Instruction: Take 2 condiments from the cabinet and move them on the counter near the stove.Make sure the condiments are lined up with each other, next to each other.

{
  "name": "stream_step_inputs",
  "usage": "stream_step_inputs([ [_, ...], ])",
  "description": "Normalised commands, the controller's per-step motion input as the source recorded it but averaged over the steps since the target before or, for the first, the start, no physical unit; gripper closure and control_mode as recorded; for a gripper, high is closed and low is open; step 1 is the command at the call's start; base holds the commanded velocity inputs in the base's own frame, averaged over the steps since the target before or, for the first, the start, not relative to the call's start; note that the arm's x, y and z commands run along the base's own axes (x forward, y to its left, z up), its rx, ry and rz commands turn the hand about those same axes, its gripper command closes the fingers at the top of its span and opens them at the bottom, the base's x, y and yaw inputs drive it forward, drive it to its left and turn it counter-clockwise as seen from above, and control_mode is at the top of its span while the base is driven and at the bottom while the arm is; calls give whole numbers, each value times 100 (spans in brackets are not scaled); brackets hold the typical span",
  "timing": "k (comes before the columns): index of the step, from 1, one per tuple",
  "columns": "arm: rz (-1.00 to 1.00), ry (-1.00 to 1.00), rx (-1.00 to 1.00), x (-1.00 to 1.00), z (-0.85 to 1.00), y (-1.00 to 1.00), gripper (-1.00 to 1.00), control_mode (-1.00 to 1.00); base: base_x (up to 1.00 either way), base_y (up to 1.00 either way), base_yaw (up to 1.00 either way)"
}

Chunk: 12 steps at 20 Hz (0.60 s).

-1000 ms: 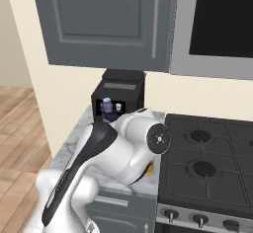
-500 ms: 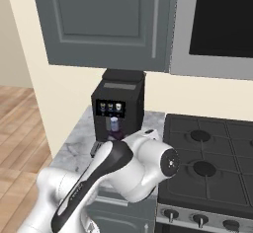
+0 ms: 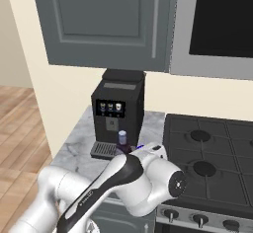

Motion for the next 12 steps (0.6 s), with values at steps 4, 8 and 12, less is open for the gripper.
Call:
stream_step_inputs([
  [4,0,0,0,0,-29,-29,100,-100,0,0,0],
  [8,0,0,0,0,-28,-30,100,-100,0,0,0],
  [12,0,0,0,2,-24,-26,100,-100,0,0,0],
])
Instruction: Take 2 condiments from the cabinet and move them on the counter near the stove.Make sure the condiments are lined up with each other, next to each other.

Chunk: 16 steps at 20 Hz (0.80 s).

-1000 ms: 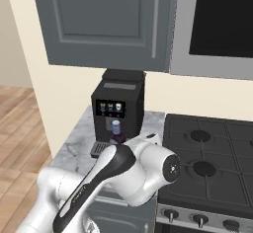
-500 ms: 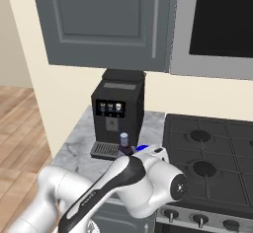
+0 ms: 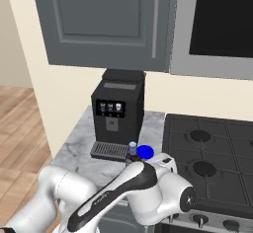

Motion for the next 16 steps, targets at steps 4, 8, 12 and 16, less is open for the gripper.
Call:
stream_step_inputs([
  [4,1,0,0,2,-23,-14,100,-100,0,0,0],
  [8,6,0,3,3,-22,-6,100,-100,0,0,0],
  [12,8,0,4,16,-22,-1,100,-100,0,0,0],
  [16,5,0,8,39,-18,-21,100,-100,0,0,0],
])
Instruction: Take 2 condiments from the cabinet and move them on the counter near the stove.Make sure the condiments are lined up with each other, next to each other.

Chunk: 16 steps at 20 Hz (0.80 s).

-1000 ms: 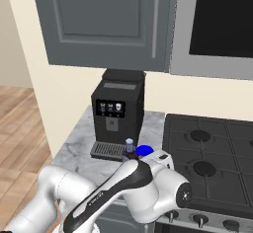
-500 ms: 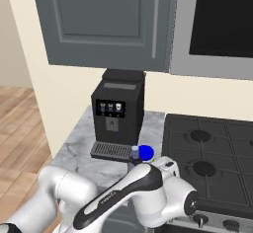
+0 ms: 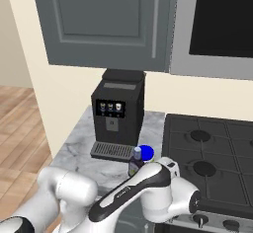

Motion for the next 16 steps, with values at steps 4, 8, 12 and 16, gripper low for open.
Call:
stream_step_inputs([
  [4,2,0,8,36,-14,-37,100,-100,0,0,0],
  [8,1,0,7,31,-16,-41,100,-100,0,0,0],
  [12,2,0,5,13,-26,-25,100,-100,0,0,0],
  [16,8,0,3,0,-32,-19,100,-100,0,0,0],
])
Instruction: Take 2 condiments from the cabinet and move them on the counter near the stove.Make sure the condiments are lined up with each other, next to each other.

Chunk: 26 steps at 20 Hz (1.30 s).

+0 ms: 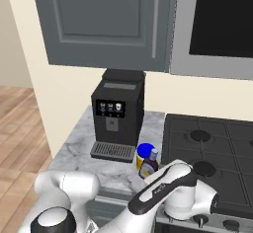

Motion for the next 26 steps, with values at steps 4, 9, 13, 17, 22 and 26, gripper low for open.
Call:
stream_step_inputs([
  [4,10,0,0,0,-34,-4,100,-100,0,0,0],
  [9,7,0,0,0,-27,0,100,-100,0,0,0],
  [13,2,0,0,0,-14,0,100,-100,0,0,0],
  [17,0,0,1,0,-9,0,100,-100,0,0,0],
  [22,0,0,0,0,-10,2,100,-100,0,0,0],
  [26,-2,0,0,2,-9,11,100,-100,0,0,0],
])
